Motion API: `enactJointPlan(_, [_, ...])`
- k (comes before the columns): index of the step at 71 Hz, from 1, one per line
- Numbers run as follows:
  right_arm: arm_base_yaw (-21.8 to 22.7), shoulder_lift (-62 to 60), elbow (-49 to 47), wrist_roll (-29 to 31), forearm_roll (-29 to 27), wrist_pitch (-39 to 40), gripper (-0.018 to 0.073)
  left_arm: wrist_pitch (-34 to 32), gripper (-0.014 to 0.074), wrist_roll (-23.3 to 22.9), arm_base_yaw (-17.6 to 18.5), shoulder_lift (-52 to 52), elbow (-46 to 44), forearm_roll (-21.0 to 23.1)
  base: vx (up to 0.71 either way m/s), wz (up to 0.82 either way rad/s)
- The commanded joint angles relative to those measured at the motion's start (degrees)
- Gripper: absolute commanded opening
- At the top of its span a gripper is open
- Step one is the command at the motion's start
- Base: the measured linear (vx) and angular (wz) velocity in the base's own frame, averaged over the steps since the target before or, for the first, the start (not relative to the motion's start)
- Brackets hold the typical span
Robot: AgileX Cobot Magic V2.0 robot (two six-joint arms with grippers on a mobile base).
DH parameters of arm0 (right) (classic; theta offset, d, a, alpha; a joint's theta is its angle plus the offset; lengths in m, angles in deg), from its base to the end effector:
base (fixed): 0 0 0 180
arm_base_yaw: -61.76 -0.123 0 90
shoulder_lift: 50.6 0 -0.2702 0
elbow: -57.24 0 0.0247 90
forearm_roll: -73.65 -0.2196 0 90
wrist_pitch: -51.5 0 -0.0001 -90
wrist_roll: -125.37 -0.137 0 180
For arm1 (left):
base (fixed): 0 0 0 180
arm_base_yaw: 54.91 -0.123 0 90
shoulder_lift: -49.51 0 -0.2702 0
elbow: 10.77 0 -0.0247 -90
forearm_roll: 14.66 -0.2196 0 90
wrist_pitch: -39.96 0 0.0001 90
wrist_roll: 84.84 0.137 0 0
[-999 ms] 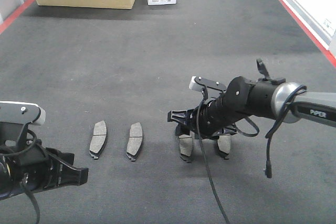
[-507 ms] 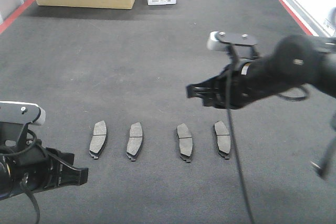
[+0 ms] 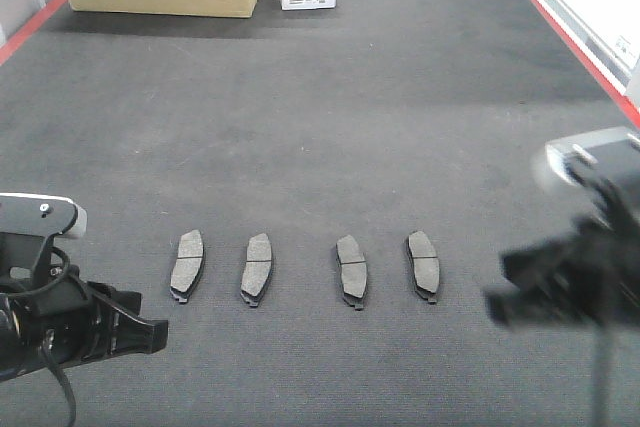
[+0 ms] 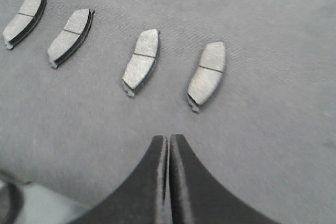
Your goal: Move and align brake pads A on conveyor
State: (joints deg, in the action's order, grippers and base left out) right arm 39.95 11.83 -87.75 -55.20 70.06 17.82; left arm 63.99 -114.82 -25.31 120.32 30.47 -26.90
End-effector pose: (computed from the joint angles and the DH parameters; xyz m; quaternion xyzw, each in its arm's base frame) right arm 0.1830 0.0784 0.2686 -0.1514 0.8974 0.1063 0.4005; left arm 0.1966 -0.0981 0.2211 0.0710 0.9224 -0.1182 0.3608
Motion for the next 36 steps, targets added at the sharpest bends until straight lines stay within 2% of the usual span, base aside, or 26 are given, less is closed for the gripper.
enactJointPlan(1, [0.3,-6.7,2.5,0.2,0.8,4.4,-0.0003,-3.2,-0.0006,-0.2,0.5,-1.2,-1.2,-0.3,0.0,0.0])
enactJointPlan(18, [0.3,-20.6,9.8,0.6,0.8,4.6,-0.0003,-3.1,-0.0006,-0.2,0.5,-1.2,-1.2,-0.3,0.0,0.0])
enactJointPlan(36, [0.3,-24.6,10.5,0.6,0.8,4.5,-0.0003,-3.0,-0.0006,-0.2,0.5,-1.2,-1.2,-0.3,0.0,0.0])
